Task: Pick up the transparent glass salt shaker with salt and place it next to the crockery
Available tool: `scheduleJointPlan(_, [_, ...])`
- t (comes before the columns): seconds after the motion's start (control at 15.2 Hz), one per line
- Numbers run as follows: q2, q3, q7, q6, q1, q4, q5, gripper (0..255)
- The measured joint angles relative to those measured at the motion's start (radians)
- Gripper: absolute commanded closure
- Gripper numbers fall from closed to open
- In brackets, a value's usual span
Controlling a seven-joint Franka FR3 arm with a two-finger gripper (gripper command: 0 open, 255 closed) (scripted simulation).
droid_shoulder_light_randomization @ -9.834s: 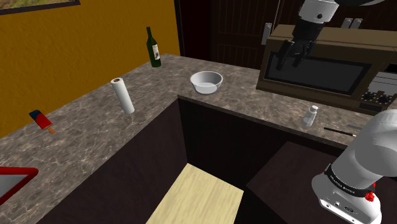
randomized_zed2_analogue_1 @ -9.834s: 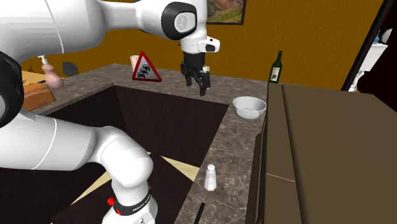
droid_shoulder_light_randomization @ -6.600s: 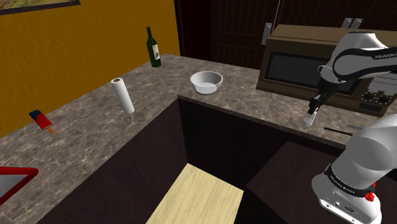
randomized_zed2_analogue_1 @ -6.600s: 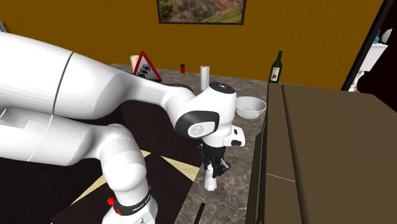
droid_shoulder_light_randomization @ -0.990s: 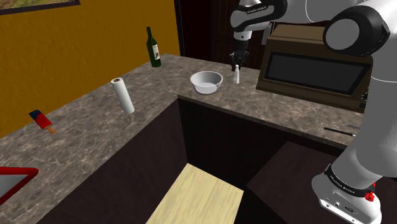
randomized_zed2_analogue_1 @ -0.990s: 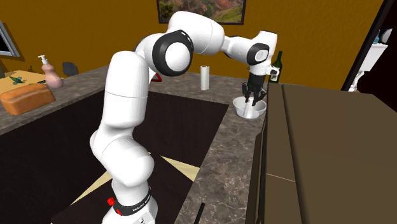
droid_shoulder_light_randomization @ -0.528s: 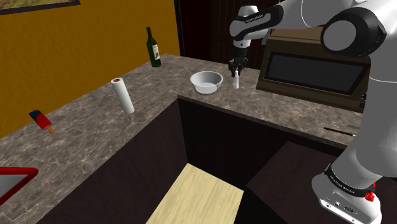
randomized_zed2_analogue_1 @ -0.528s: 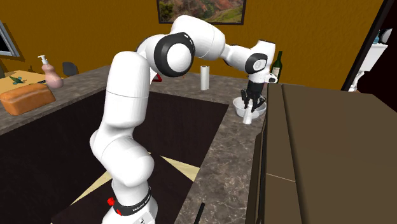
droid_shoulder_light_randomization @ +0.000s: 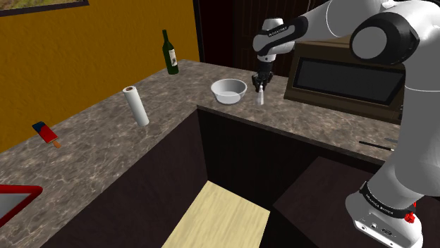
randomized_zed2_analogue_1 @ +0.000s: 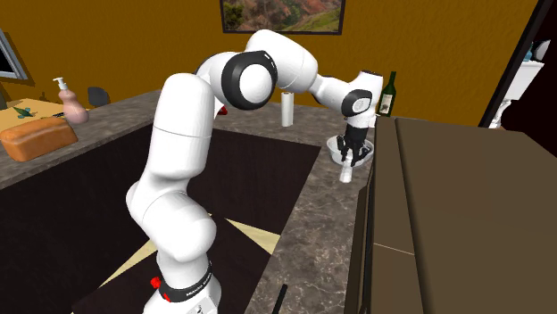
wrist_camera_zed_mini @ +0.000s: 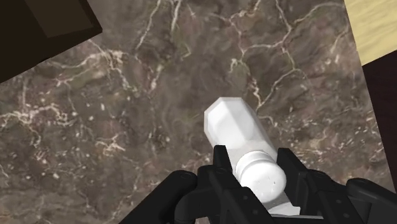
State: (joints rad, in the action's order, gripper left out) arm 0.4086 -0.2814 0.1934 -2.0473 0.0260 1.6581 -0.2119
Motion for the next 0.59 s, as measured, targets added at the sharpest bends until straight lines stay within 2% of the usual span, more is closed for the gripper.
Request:
scheduleJointPlan(0.46, [0.001, 0.001, 0.002, -0.016, 0.001, 0.015, -0.002, 255])
scheduleJointPlan(0.53, [0.001, 0.001, 0.002, -0.016, 0.001, 0.015, -0.002, 0])
scheduleJointPlan(0.59, [0.001, 0.001, 0.002, -0.016, 0.001, 0.015, -0.002, 0])
